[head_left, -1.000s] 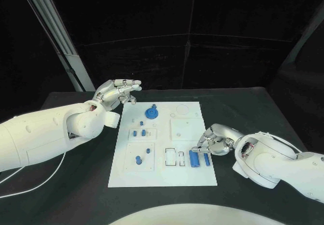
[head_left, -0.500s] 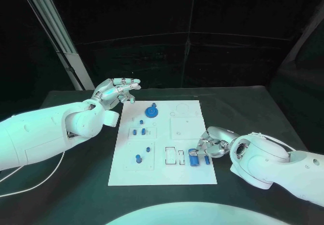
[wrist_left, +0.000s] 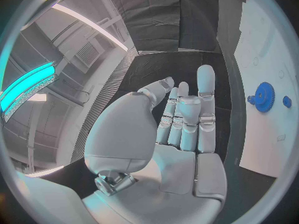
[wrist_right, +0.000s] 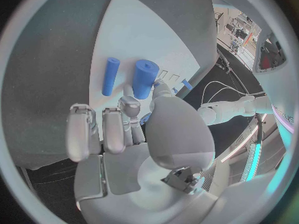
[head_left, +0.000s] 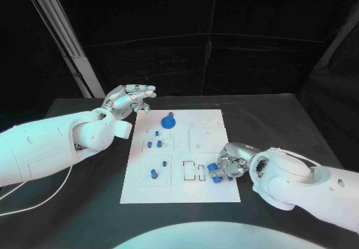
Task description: Assemble the parts on the task board
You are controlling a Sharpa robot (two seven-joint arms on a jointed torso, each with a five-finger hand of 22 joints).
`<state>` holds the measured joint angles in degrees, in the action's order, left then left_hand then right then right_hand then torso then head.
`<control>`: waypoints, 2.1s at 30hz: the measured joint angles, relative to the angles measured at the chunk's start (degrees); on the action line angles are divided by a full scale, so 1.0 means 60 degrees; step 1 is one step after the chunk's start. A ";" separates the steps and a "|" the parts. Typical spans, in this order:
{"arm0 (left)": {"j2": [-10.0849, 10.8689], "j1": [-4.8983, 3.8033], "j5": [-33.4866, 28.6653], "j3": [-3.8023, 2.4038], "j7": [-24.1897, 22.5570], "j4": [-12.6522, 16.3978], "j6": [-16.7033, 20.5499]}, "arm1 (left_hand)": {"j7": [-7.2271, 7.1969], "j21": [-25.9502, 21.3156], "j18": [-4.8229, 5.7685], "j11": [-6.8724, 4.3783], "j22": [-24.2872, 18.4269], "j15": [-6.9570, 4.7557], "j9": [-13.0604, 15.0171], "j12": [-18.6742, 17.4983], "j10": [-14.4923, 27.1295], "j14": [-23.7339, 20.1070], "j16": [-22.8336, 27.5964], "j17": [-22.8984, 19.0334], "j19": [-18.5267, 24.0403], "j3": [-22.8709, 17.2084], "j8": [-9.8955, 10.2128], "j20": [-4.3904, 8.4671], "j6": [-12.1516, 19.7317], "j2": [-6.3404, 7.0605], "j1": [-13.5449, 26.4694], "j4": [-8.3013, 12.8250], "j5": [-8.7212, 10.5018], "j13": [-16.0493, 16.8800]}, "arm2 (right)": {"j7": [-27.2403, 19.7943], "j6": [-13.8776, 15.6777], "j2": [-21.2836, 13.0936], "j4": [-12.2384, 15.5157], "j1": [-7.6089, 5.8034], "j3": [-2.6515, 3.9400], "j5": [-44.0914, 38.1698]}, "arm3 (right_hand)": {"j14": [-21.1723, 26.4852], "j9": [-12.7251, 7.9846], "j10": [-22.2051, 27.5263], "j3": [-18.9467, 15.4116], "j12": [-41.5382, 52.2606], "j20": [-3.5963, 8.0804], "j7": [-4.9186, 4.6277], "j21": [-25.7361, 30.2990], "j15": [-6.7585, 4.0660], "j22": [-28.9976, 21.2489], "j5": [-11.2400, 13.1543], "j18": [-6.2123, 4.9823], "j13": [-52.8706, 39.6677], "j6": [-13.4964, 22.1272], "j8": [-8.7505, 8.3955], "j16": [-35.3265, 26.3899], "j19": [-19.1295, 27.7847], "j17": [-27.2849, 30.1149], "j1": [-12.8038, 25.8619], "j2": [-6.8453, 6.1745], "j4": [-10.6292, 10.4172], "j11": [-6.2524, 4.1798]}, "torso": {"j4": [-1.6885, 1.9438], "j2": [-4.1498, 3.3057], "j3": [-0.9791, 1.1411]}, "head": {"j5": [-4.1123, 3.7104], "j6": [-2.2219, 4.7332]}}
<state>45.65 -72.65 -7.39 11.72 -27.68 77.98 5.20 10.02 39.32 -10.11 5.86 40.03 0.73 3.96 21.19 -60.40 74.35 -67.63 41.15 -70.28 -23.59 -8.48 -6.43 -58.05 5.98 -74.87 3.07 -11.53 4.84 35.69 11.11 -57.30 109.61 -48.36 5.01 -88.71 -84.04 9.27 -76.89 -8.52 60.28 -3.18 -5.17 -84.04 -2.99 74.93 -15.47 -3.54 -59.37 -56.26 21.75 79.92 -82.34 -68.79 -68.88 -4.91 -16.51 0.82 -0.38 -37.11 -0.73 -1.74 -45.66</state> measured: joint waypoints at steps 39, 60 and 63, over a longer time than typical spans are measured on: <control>0.0012 0.0020 0.0000 0.0007 0.0039 0.0000 -0.0052 | 0.0000 -0.0030 0.0000 -0.0001 -0.0021 0.0016 0.0000 0.0028 -0.0001 -0.0041 0.0000 -0.0022 0.0000 0.0032 0.0000 0.0000 0.0000 0.0000 0.0000 -0.0011 0.0000 0.0000 | -0.0454 0.2088 0.0421 0.0354 0.0161 0.0012 0.0655 | -0.0001 0.0265 -0.0240 -0.0137 -0.0219 0.0104 -0.0059 -0.0228 -0.0134 -0.0003 -0.2086 0.0153 -0.0388 0.0076 0.0620 0.0315 -0.0237 -0.0637 -0.0832 0.1055 -0.0027 -0.0239 | 0.0012 0.0014 -0.0016 | 0.0033 0.0038; -0.0027 0.0023 0.0000 0.0009 0.0079 0.0012 -0.0085 | 0.0000 -0.0030 0.0000 -0.0001 -0.0020 0.0016 0.0000 0.0027 -0.0001 -0.0040 0.0000 -0.0021 0.0000 0.0031 0.0000 0.0000 0.0000 0.0000 0.0000 -0.0011 0.0000 0.0000 | -0.0057 0.1300 0.1308 -0.0170 0.0160 0.0018 0.1176 | 0.0033 0.0732 -0.0359 -0.0450 -0.0369 0.0140 -0.0038 -0.0228 -0.0238 -0.0003 -0.1508 0.0151 -0.0373 -0.0114 0.0769 0.0351 -0.0272 -0.0745 -0.0377 0.1273 -0.0026 -0.0356 | 0.0008 -0.0006 -0.0023 | 0.0153 0.0041; -0.0027 0.0023 0.0000 0.0009 0.0085 0.0013 -0.0090 | 0.0000 -0.0030 0.0000 -0.0037 -0.0036 0.0016 0.0000 0.0027 0.0035 -0.0040 0.0000 -0.0021 0.0000 0.0032 0.0000 0.0000 0.0000 0.0000 0.0000 -0.0011 0.0000 0.0000 | 0.0013 0.1271 0.1350 -0.0193 0.0160 0.0019 0.1111 | -0.0001 0.0754 -0.0377 -0.0539 -0.0417 0.0175 0.0041 -0.0227 -0.0272 -0.0003 -0.1270 0.0150 -0.0387 -0.0202 0.0769 0.0351 -0.0307 -0.0745 -0.0274 0.1277 -0.0033 -0.0374 | 0.0007 -0.0005 -0.0022 | 0.0163 0.0037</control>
<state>45.48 -72.51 -7.39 11.77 -27.17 78.06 4.66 10.02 39.13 -10.11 5.63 39.82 0.82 3.96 21.36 -60.19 74.11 -67.63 41.03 -70.28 -23.40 -8.48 -6.43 -58.05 5.98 -74.87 3.00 -11.53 4.84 35.76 18.73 -49.20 108.46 -47.39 5.12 -82.05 -84.04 13.79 -79.15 -11.75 57.78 -2.13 -4.93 -85.41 -4.63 74.91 -23.09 -2.63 -61.69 -57.47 26.36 82.02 -84.18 -73.26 -70.52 2.75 -16.71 -1.43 -0.34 -37.14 -0.86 -0.76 -45.44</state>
